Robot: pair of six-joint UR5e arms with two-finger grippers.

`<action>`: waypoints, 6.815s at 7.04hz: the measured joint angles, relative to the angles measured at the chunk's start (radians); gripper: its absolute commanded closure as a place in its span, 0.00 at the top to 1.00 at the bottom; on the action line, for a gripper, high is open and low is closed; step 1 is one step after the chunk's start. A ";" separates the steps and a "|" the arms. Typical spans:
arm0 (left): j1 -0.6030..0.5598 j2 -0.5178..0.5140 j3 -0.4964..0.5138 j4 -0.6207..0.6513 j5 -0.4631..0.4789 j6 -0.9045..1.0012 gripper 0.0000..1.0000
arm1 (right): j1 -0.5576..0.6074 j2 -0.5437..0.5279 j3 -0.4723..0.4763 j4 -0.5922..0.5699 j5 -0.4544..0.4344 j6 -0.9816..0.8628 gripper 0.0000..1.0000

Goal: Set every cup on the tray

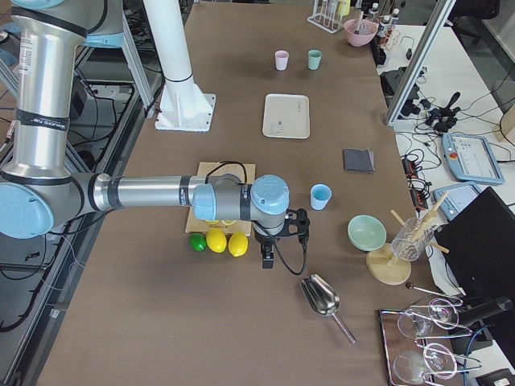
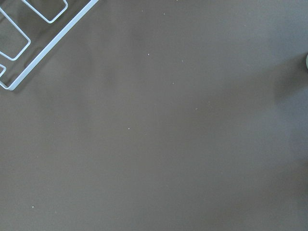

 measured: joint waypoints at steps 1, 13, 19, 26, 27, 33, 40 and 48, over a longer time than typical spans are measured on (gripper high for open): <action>-0.004 -0.005 0.007 -0.086 0.004 -0.002 0.98 | 0.020 0.020 0.019 0.002 0.000 0.002 1.00; 0.387 -0.420 0.356 -0.376 0.191 -0.317 0.98 | -0.245 0.201 -0.017 0.187 -0.207 0.521 1.00; 0.495 -0.459 0.519 -0.502 0.248 -0.385 0.00 | -0.281 0.208 -0.027 0.235 -0.201 0.576 1.00; 0.589 -0.571 0.358 -0.356 0.258 -0.630 0.00 | -0.281 0.201 -0.028 0.235 -0.202 0.576 1.00; 0.647 -0.622 0.353 -0.337 0.278 -0.716 0.00 | -0.281 0.200 -0.028 0.234 -0.202 0.576 1.00; 0.830 -0.751 0.379 -0.296 0.441 -0.897 0.98 | -0.282 0.205 -0.042 0.235 -0.202 0.577 1.00; 0.716 -0.709 0.317 -0.259 0.387 -0.725 0.99 | -0.433 0.108 -0.011 0.469 -0.217 0.884 0.96; 0.701 -0.695 0.317 -0.260 0.384 -0.701 0.99 | -0.638 0.000 -0.020 0.636 -0.331 1.074 0.00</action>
